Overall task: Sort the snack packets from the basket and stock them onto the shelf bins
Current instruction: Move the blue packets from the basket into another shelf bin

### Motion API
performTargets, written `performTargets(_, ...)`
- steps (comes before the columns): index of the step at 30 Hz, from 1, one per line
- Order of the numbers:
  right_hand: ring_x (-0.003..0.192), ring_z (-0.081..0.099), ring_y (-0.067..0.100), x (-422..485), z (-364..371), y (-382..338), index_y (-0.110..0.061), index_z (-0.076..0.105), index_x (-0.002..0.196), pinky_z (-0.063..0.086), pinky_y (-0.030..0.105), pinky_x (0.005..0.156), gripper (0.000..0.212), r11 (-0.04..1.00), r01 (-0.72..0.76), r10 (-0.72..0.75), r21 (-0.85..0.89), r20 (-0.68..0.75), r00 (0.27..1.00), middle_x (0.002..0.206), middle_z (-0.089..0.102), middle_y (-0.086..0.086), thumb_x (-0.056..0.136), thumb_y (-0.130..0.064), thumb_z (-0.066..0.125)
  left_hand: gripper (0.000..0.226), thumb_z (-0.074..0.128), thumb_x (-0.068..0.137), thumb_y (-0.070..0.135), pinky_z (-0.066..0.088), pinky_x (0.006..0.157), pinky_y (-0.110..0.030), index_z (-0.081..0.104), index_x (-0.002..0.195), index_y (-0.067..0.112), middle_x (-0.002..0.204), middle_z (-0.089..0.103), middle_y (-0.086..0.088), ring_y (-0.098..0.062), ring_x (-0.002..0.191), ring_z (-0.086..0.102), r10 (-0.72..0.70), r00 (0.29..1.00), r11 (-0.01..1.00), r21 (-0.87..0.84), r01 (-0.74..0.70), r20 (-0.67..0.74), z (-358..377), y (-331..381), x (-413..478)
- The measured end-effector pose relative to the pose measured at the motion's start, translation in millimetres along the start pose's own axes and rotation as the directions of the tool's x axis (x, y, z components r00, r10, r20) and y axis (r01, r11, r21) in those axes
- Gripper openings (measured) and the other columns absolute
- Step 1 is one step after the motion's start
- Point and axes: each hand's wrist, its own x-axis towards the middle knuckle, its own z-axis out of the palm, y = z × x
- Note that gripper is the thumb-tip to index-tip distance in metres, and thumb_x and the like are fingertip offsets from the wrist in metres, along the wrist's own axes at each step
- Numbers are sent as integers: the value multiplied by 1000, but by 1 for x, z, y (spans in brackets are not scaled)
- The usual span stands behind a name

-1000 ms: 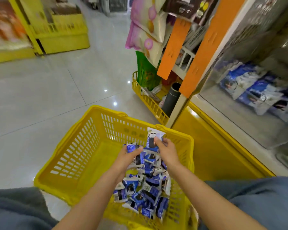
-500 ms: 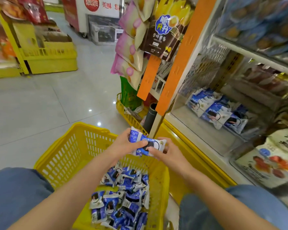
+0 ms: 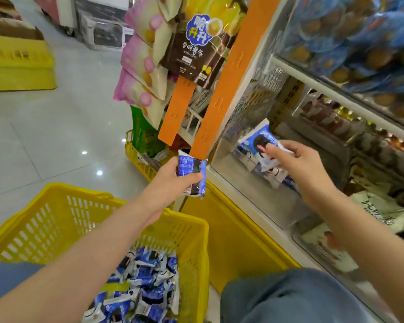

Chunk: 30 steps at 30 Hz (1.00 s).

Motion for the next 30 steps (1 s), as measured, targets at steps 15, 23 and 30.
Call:
performTargets(15, 81, 56, 11, 125, 40, 58, -11, 63, 104, 49, 29, 75, 37, 775, 131, -8, -618, 197, 980, 92, 64, 2, 76, -33, 75, 29, 62, 87, 12, 49, 58, -7, 54, 113, 22, 99, 65, 9, 1, 84, 62, -21, 999, 997, -71, 19, -30, 18, -3, 40)
performTargets(23, 93, 60, 16, 122, 41, 55, -19, 58, 111, 50, 34, 75, 44, 612, 177, -21, -771, 208, 978, 106, 66, -1, 81, -51, 64, 29, 61, 88, 17, 48, 58, -10, 53, 115, 22, 104, 65, 7, -3, 88, 62, -79, 996, 993, -89, 75, -41, 21, -2, 46)
performTargets(30, 77, 53, 1, 56, 41, 11, -19, 54, 111, 44, 15, 65, 18, 889, 295, -295, -351, 54, 954, 101, 60, -4, 96, -27, 48, 23, 46, 95, 32, 46, 73, -28, 56, 109, 17, 93, 64, -6, -16, 78, 59, -232, 970, 922, -335, 195, -76, 19, 1, 37)
